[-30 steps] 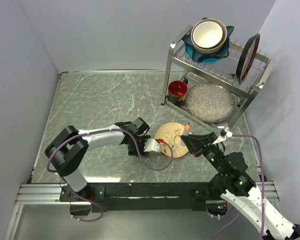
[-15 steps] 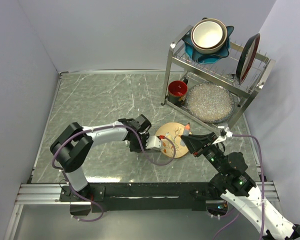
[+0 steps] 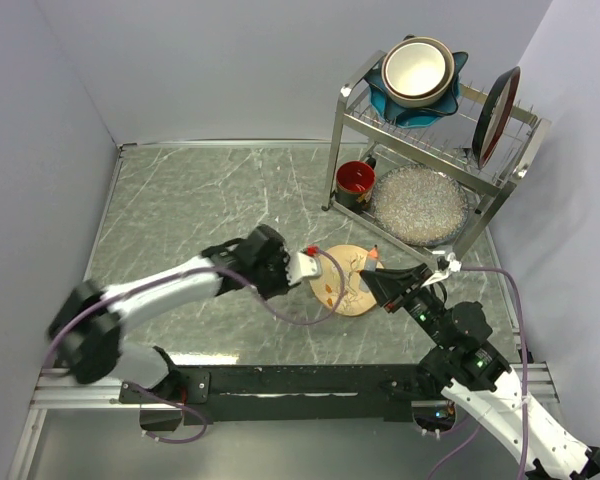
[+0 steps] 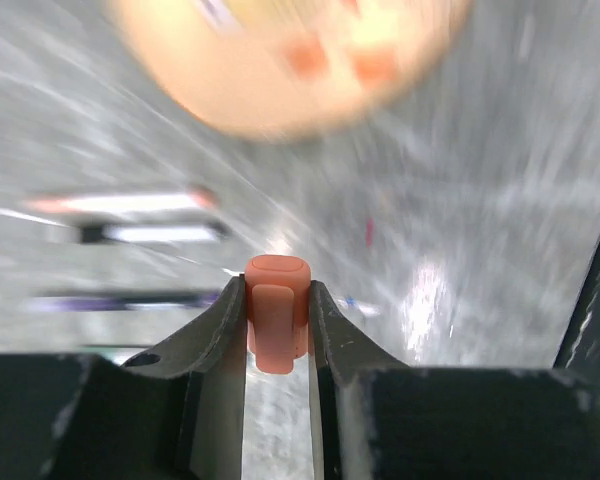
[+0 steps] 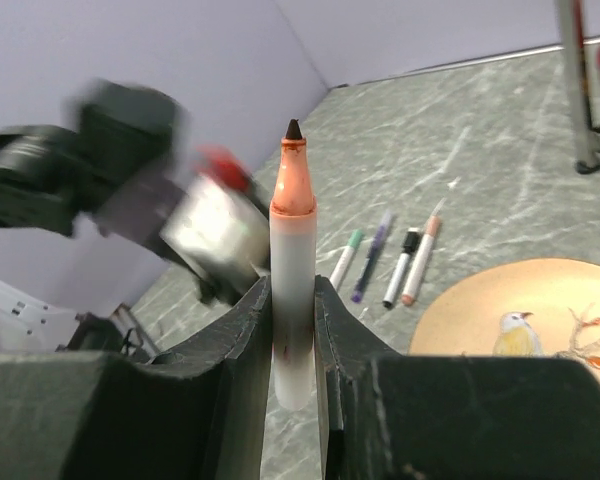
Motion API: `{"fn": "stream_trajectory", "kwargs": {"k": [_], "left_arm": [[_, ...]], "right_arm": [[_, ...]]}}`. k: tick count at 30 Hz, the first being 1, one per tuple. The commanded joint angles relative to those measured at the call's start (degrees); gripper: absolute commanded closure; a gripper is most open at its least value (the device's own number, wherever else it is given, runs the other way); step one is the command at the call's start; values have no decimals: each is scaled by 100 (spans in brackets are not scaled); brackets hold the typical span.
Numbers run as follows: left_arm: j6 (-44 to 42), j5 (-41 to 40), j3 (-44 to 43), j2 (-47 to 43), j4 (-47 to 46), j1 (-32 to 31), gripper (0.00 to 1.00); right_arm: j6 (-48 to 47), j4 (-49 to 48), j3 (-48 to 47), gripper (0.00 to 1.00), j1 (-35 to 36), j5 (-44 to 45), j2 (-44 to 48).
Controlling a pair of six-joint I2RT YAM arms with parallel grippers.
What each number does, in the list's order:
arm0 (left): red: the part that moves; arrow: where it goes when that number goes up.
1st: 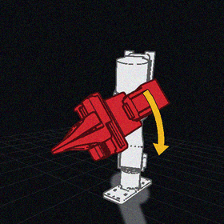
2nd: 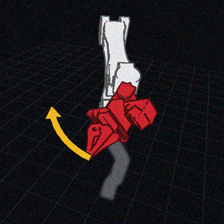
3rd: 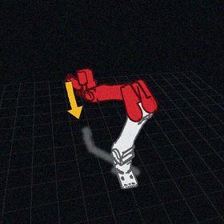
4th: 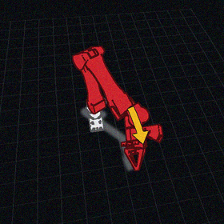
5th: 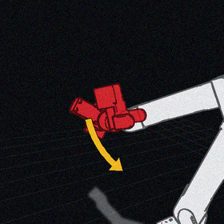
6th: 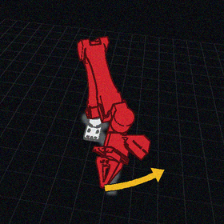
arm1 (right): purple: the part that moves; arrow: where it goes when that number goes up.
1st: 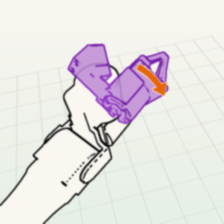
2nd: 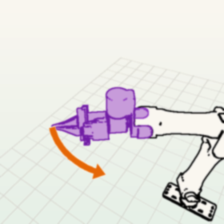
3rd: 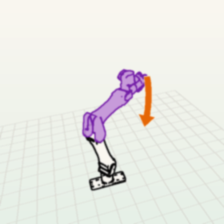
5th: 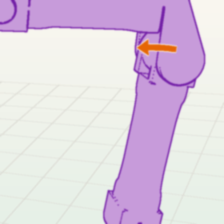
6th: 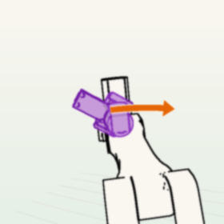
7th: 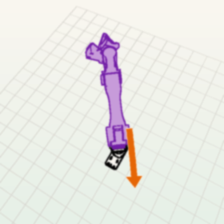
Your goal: Insert the pens into the pen caps
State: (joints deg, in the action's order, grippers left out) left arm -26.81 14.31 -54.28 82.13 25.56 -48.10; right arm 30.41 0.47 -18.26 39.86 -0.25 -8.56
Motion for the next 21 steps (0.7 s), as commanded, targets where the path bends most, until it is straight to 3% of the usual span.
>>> {"fn": "stream_trajectory", "kwargs": {"k": [1,4,8,10,14,21], "left_arm": [[1299,-444,444,-1643,-1657,-16,99],[2133,-524,638,-2365,-2326,-16,99],[4458,-675,910,-2851,-3389,-7,99],[5130,-762,1024,-2930,-3855,-15,99],[7052,-1412,1104,-2931,-3971,-33,99],[8911,-2782,1200,-2930,-3549,-121,99]], "right_arm": [[-114,-599,112,100,-22,-571,-40],[-124,-1073,209,100,-30,-1204,-268],[43,-1689,332,100,-22,-1662,-725],[35,-1735,280,100,-13,-1680,-1173],[-141,-1585,-203,100,5,-1794,-2087],[-334,-1787,-582,100,391,-1232,-3123]]}}
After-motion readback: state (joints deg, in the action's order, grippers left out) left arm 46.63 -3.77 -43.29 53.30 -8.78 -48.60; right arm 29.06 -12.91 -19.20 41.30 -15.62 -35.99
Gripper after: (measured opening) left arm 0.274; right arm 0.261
